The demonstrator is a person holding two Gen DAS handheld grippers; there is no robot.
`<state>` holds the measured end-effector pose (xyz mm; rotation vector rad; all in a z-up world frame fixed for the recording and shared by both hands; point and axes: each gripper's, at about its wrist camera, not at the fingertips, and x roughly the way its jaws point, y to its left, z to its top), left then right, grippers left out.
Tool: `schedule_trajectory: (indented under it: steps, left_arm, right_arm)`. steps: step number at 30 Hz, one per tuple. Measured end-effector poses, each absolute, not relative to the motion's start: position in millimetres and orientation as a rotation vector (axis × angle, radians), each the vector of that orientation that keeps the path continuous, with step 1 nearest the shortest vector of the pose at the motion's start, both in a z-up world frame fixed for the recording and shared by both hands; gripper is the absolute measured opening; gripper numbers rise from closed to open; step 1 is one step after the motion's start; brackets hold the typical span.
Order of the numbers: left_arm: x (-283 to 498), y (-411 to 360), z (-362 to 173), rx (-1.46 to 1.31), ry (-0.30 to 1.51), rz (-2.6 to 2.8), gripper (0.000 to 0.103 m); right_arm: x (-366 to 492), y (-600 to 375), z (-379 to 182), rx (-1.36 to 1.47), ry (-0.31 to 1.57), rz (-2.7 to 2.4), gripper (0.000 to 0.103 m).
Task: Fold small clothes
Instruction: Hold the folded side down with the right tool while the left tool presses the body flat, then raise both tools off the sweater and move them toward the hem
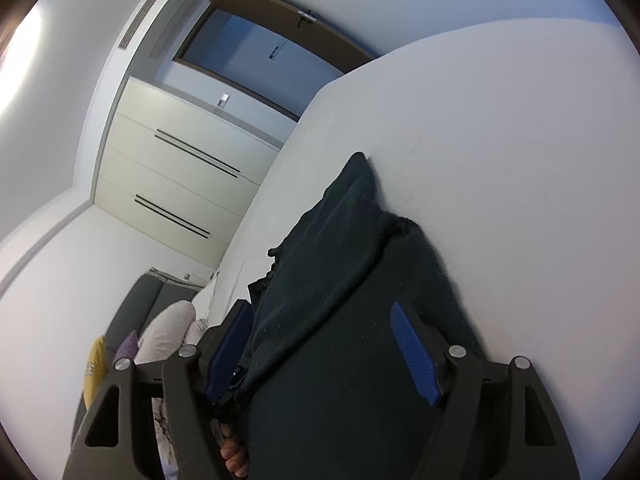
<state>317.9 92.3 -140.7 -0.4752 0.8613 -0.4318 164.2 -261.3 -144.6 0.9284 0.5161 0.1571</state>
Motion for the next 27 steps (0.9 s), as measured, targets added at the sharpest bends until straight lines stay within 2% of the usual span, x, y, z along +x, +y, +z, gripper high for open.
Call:
schedule_trajectory:
  steps: [6,11,16,18,19,23,27]
  left_arm:
    - [296,114,-134,-0.554,0.85,-0.363,0.016]
    - [239,131,-115,-0.529,0.819,-0.31,0.016]
    - [175,149,-123,-0.48,0.859,-0.223,0.016]
    - [159,152,-126,-0.47,0.873,-0.215,0.016]
    - [150,152,-126,-0.458,0.879,-0.211,0.016]
    - [115,153,-123,-0.387,0.883,-0.193,0.016]
    - [82,152,-118,-0.287,0.869,-0.157,0.016]
  right_arm:
    - [149,-255,-138,0.892,0.524,0.157,0.075]
    - [132,-243,-121,0.79,0.516,0.133,0.077]
    - [107,-210,-85,0.554,0.422,0.101,0.087]
    - [94,-196,-67,0.487,0.359,0.104,0.1]
    - [86,-188,-57,0.458,0.313,0.104,0.103]
    - [64,-173,-24,0.403,0.197,0.115,0.103]
    - [51,-174,0,0.42,0.166,0.141,0.103]
